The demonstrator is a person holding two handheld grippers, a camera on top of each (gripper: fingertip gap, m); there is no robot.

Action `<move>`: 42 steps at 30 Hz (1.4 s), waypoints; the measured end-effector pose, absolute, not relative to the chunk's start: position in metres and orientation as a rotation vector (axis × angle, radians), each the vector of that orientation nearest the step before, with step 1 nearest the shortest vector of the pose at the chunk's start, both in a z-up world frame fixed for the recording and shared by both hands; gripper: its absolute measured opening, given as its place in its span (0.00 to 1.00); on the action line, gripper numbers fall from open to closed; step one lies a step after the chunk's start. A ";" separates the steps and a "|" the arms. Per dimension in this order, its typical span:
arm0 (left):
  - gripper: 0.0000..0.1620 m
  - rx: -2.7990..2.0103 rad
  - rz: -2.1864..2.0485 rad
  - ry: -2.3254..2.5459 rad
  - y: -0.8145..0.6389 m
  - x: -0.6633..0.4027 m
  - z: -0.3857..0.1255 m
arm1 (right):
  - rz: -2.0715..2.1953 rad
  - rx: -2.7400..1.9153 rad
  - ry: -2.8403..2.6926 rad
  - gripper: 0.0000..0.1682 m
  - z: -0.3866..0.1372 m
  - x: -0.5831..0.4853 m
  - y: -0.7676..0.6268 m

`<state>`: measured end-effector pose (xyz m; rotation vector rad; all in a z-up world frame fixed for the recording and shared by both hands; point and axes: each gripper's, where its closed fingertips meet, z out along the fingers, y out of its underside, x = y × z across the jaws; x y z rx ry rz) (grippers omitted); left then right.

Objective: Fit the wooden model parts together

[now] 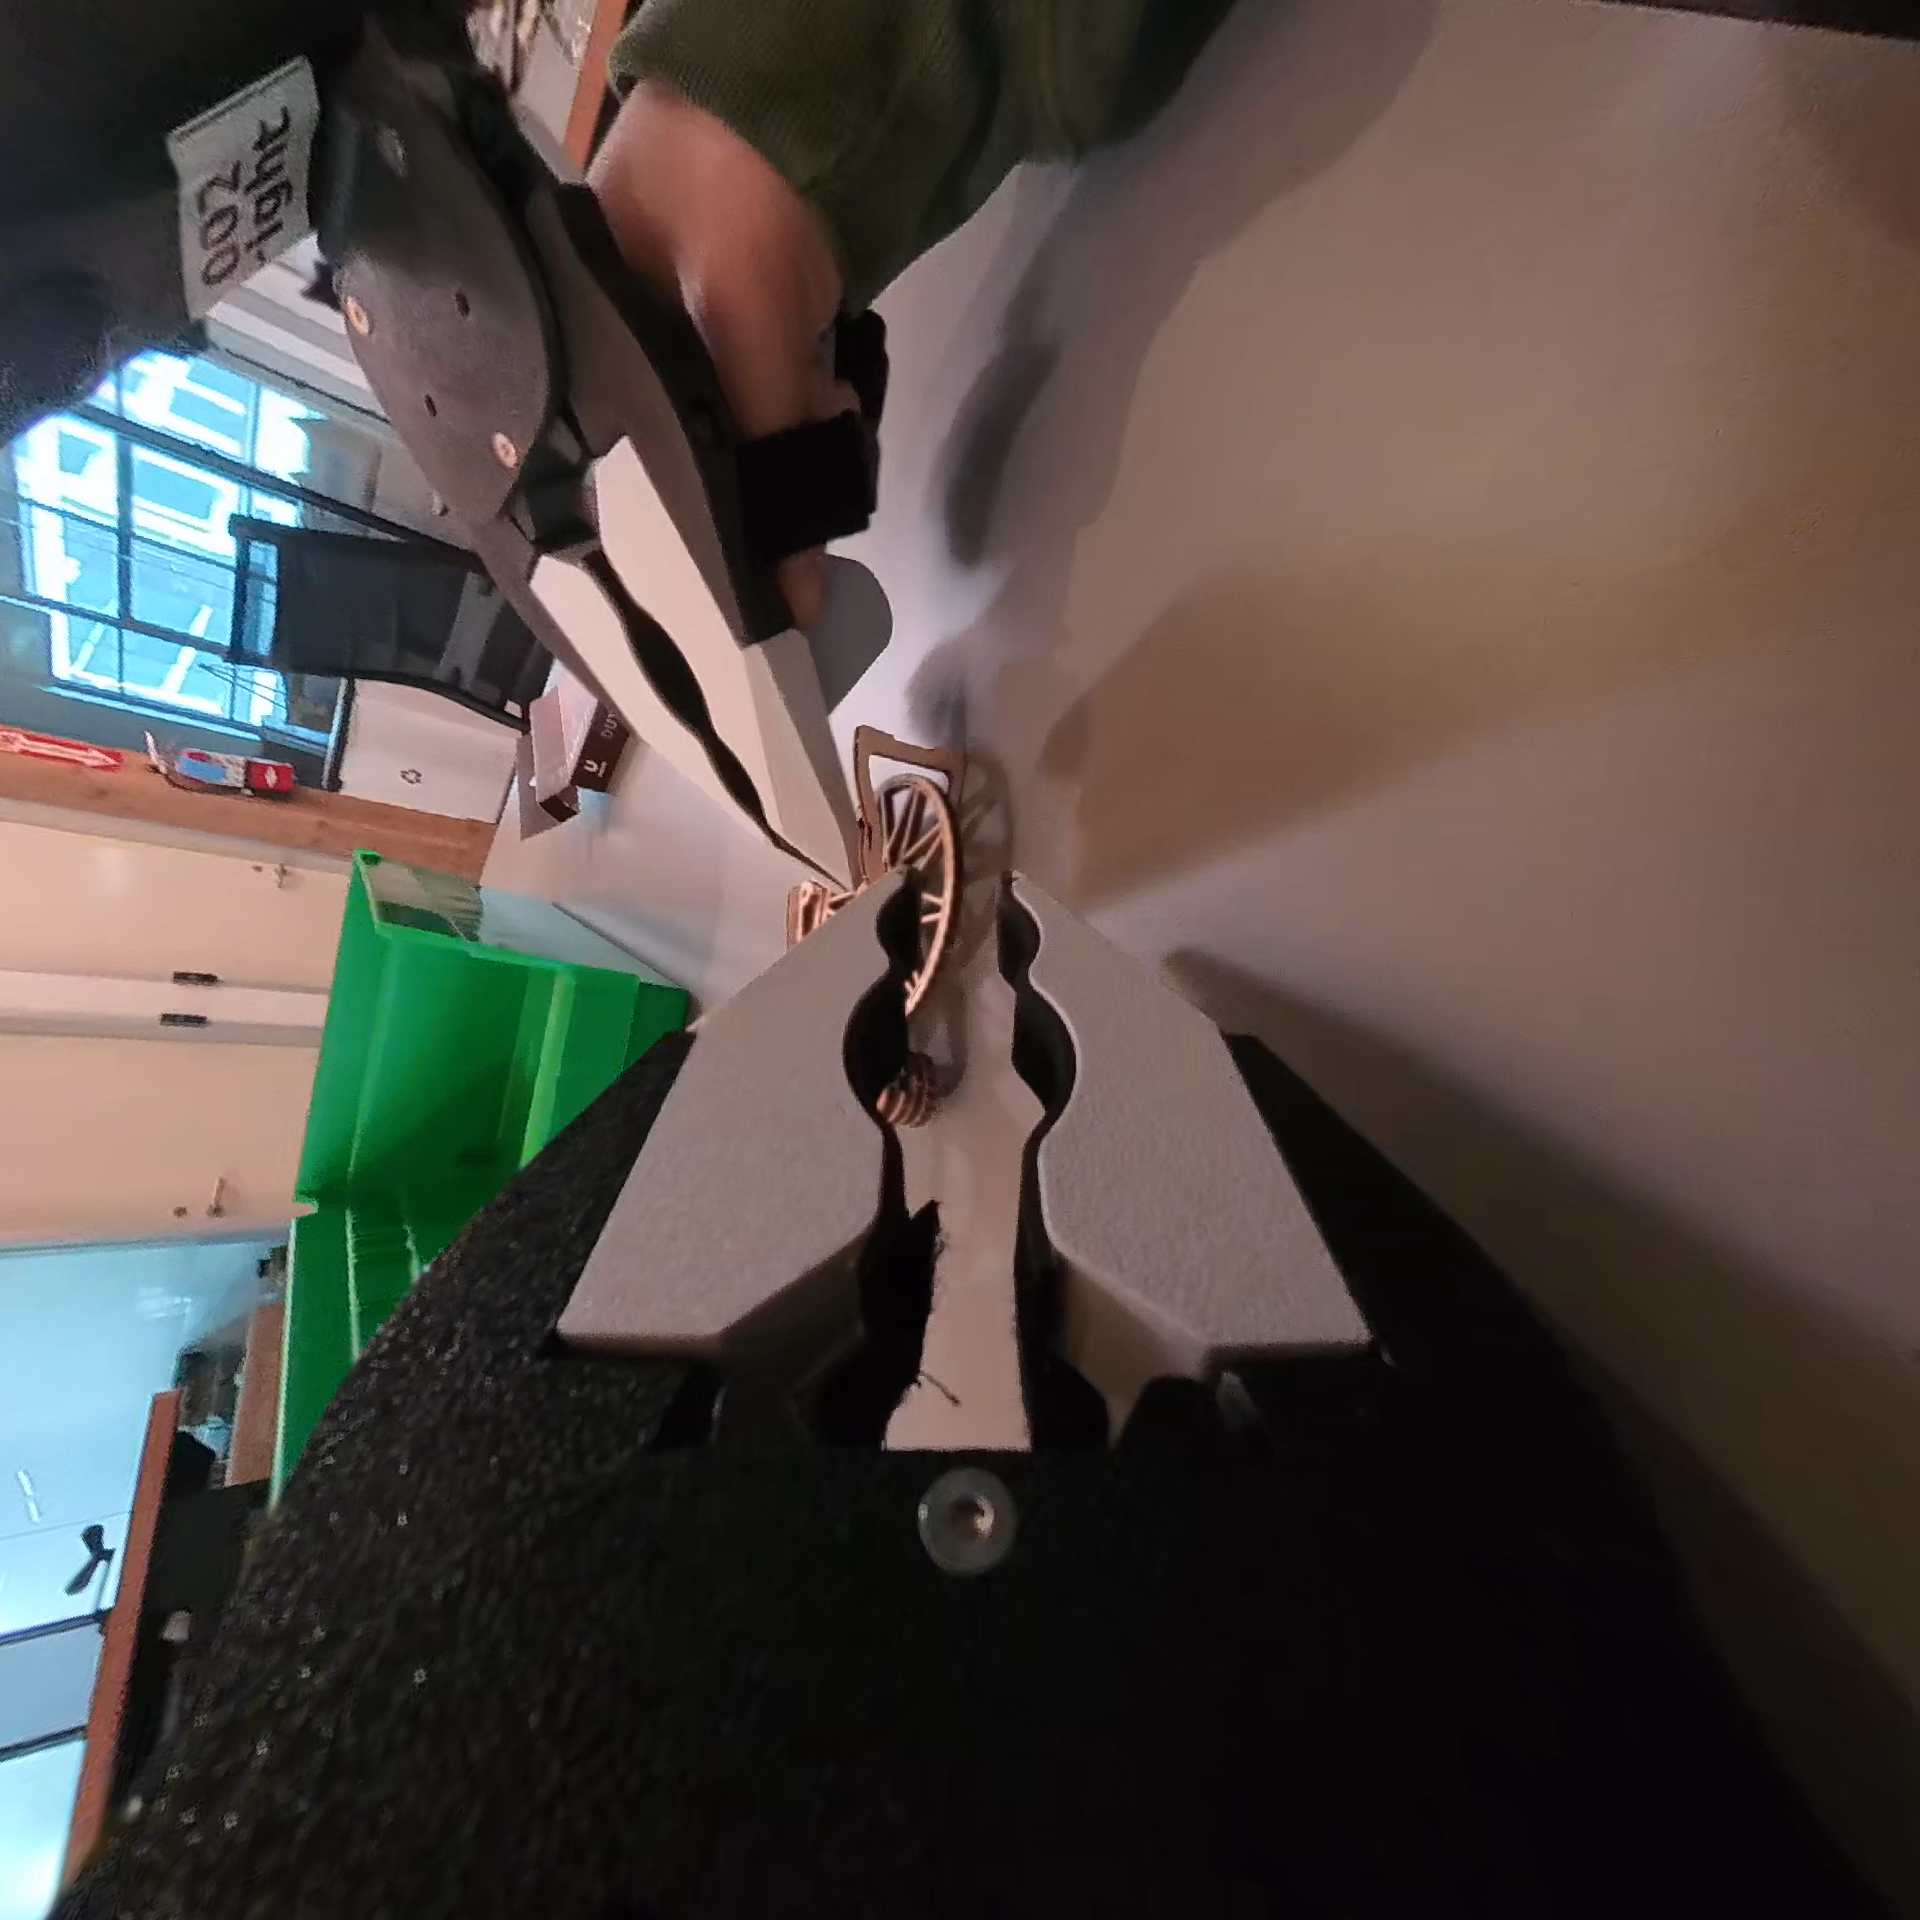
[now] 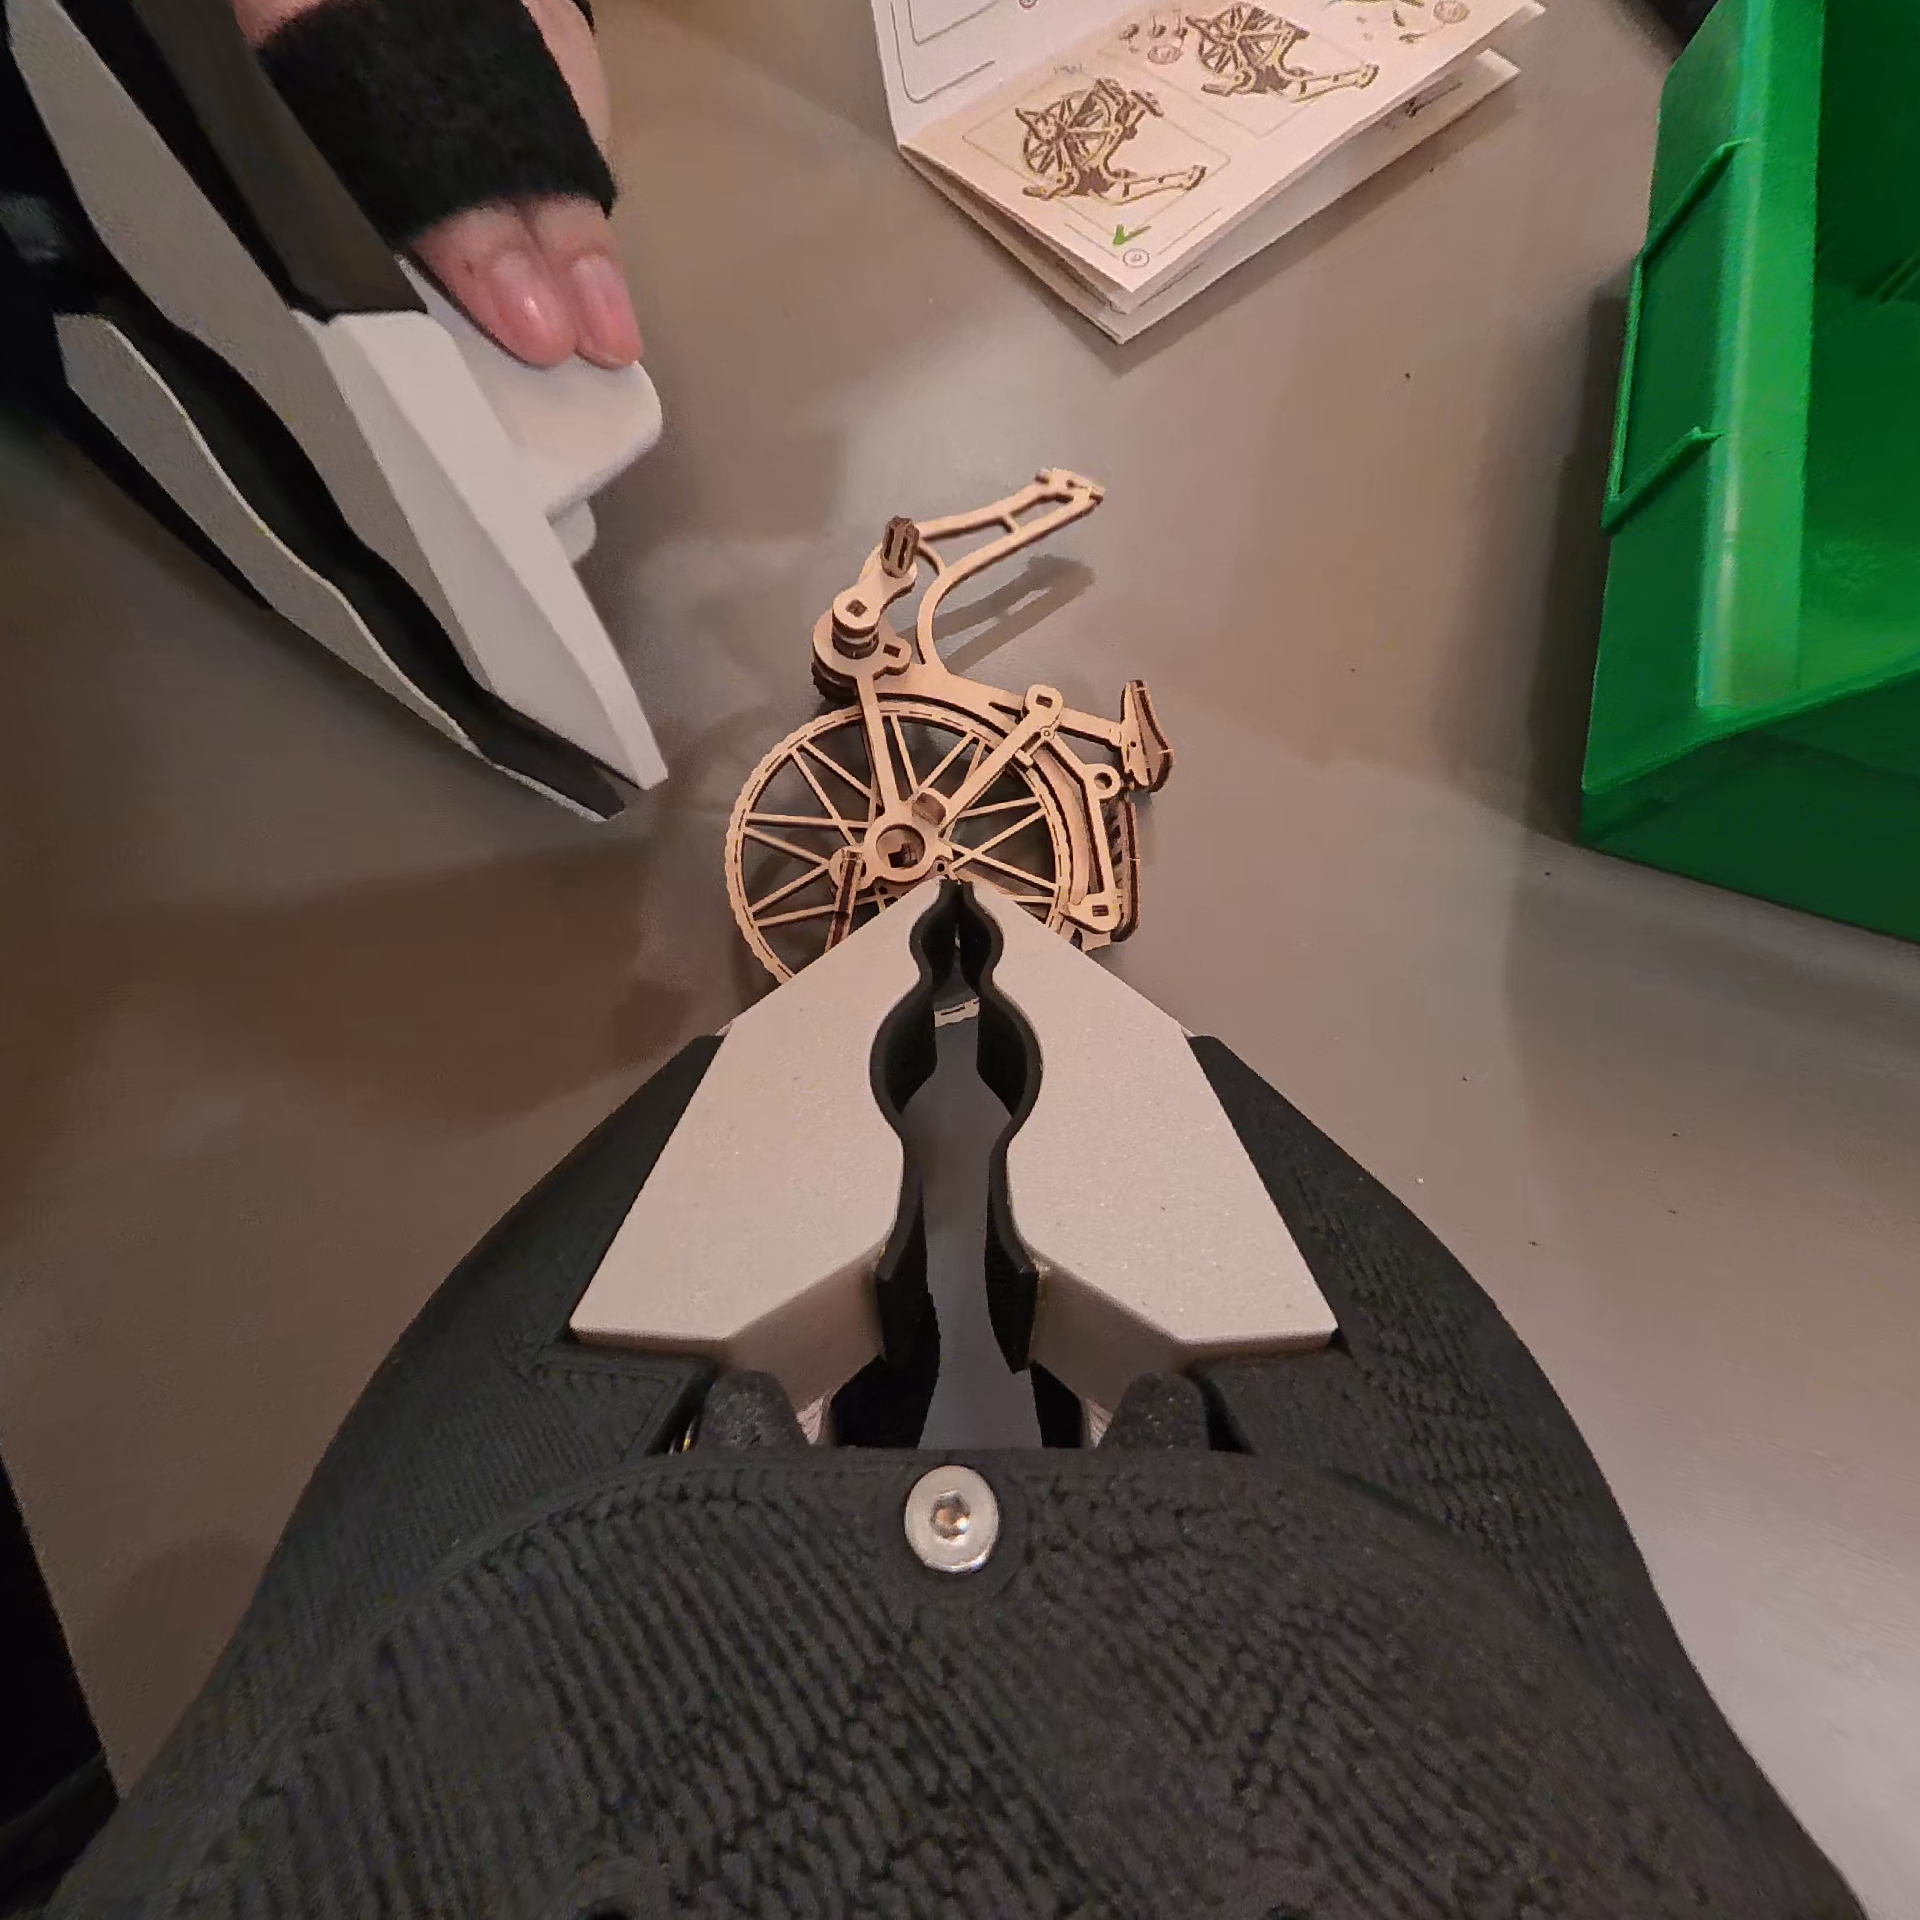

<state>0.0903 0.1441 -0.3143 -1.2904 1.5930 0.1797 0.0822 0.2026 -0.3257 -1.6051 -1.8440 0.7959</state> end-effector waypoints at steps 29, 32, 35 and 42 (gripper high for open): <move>0.00 -1.205 0.407 1.461 0.164 0.078 -0.297 | 0.652 -1.230 -1.117 0.03 -0.236 0.116 0.302; 0.00 -1.215 0.380 1.429 0.165 0.077 -0.294 | 0.631 -1.220 -1.146 0.03 -0.238 0.114 0.301; 0.00 -1.237 0.370 1.409 0.168 0.073 -0.295 | 0.622 -1.216 -1.168 0.02 -0.241 0.112 0.300; 0.00 -1.281 0.291 1.326 0.171 0.067 -0.289 | 0.608 -1.211 -1.186 0.02 -0.243 0.112 0.300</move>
